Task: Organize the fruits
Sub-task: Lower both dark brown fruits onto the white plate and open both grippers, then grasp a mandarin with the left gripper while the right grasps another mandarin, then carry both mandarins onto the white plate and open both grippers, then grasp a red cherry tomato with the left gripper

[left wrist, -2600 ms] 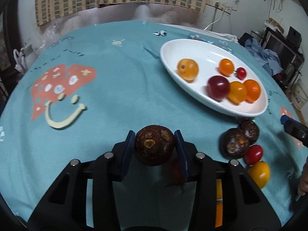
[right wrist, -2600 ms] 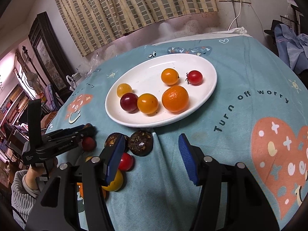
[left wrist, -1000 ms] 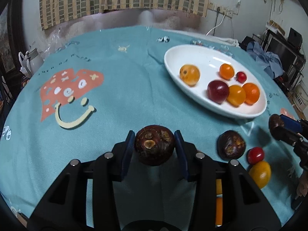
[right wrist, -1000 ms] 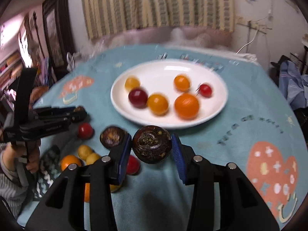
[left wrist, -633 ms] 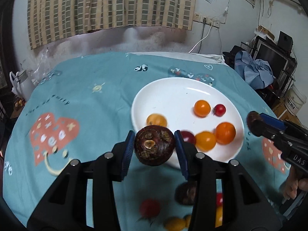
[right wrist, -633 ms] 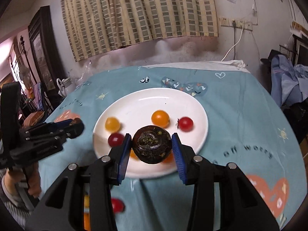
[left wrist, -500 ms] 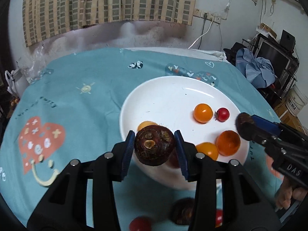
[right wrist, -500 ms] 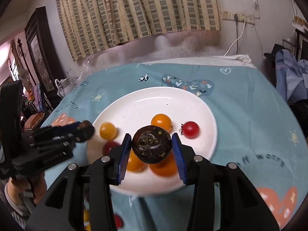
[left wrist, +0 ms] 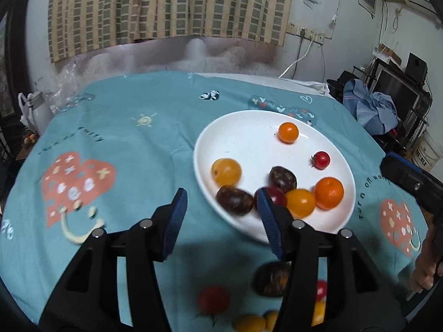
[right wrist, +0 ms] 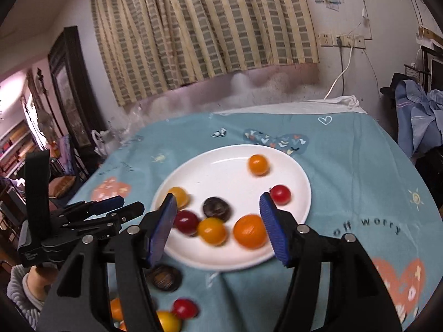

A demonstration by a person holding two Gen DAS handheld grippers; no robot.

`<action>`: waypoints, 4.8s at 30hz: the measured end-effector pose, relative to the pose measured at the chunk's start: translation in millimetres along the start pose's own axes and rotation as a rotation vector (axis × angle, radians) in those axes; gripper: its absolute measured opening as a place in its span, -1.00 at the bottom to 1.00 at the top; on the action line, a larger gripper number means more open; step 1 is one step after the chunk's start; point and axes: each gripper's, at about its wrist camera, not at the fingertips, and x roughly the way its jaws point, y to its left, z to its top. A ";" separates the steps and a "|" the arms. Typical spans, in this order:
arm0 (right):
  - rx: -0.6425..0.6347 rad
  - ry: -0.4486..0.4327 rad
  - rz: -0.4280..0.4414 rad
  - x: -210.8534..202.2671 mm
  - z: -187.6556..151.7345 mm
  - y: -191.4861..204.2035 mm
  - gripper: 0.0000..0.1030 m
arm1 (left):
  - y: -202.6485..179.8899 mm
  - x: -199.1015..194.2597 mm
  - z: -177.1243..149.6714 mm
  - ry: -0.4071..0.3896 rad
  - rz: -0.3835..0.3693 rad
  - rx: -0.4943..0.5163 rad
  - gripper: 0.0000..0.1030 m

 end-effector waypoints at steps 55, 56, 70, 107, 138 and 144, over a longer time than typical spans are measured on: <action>-0.143 0.403 0.295 6.4 -134.8 85.1 -0.25 | 8.3 -76.5 -119.2 -0.035 0.155 0.003 0.49; -0.145 0.413 0.303 8.3 -135.3 87.0 -0.25 | 8.5 -76.5 -119.2 -0.034 0.153 0.001 0.49; -0.098 0.250 0.164 -36.9 -124.6 48.5 -0.33 | -6.7 -69.9 -126.9 0.003 0.076 0.069 0.48; -0.025 0.095 -0.017 -21.5 -16.3 -9.1 -0.34 | -36.3 -20.4 4.9 -0.004 0.009 0.100 -0.27; 0.138 0.031 0.111 -39.0 -69.5 -2.9 0.14 | -23.4 -59.5 -72.2 -0.044 0.183 0.122 0.42; 0.134 0.085 0.086 -30.5 -82.1 -1.6 0.14 | -2.2 -39.8 -89.1 -0.001 0.190 0.030 0.42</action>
